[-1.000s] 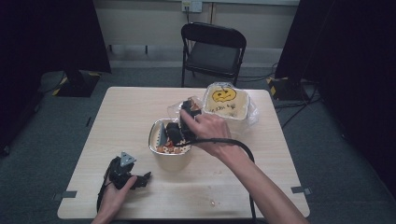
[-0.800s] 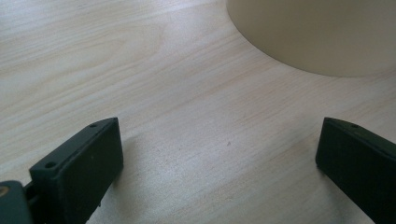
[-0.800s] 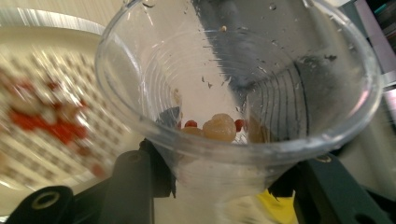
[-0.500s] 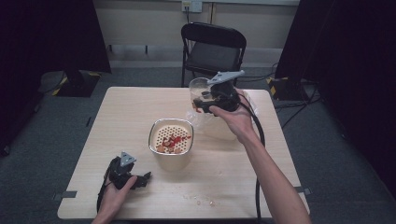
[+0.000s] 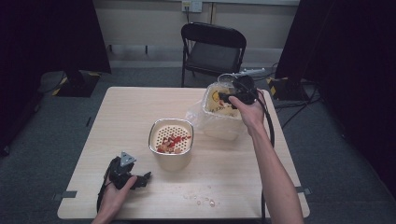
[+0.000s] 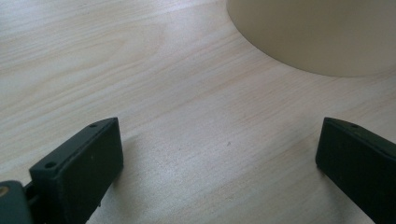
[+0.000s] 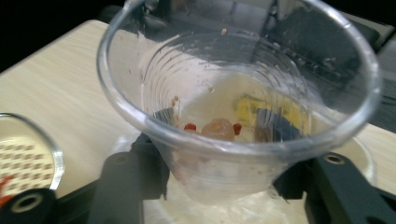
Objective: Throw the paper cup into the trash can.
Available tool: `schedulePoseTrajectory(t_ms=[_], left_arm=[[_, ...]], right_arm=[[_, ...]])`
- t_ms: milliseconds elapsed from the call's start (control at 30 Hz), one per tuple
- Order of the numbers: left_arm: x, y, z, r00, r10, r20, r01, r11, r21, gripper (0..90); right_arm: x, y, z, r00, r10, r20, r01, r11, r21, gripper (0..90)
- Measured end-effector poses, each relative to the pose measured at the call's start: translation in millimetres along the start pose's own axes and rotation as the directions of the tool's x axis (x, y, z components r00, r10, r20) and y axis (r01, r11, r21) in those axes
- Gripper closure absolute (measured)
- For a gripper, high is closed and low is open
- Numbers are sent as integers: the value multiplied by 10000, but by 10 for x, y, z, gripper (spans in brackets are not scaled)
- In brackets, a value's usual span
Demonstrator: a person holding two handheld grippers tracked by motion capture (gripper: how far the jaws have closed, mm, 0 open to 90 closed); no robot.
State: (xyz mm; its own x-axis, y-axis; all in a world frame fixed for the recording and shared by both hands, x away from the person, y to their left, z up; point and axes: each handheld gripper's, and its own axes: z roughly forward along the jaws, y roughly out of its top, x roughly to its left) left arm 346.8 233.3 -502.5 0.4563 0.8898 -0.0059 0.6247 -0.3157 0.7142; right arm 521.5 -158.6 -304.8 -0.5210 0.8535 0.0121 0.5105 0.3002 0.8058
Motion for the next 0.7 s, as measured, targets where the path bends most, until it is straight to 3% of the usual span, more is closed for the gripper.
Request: schedulePoseTrajectory(t_ms=[133, 200, 300, 467, 567, 700], left_arm=[[-1, 0, 0, 10000, -7, -2, 7, 10000, 1, 3], [0, 0, 0, 10000, 3, -2, -3, 10000, 0, 3], [2, 1, -1, 10000, 41, -19, -41, 10000, 5, 3], [2, 1, -1, 10000, 41, -19, -41, 10000, 6, 3], [3, 1, -2, 10000, 48, -21, -48, 10000, 11, 3], [3, 1, -2, 10000, 49, -19, -49, 10000, 11, 3]], right_arm=[[-69, -12, 83, 9977, 463, 491, -461, 9989, -65, 248], [-114, -30, 105, 9944, 710, 787, -700, 9974, -143, 206], [-153, -76, 99, 9929, 1013, 625, -989, 9943, -394, 178], [-140, -193, -17, 9939, 975, 522, -937, 9932, -696, 156], [-117, -274, -142, 9953, 970, 56, -959, 9897, -1058, 164], [-14, -459, -303, 9987, 470, -215, -488, 9945, -924, 177]])
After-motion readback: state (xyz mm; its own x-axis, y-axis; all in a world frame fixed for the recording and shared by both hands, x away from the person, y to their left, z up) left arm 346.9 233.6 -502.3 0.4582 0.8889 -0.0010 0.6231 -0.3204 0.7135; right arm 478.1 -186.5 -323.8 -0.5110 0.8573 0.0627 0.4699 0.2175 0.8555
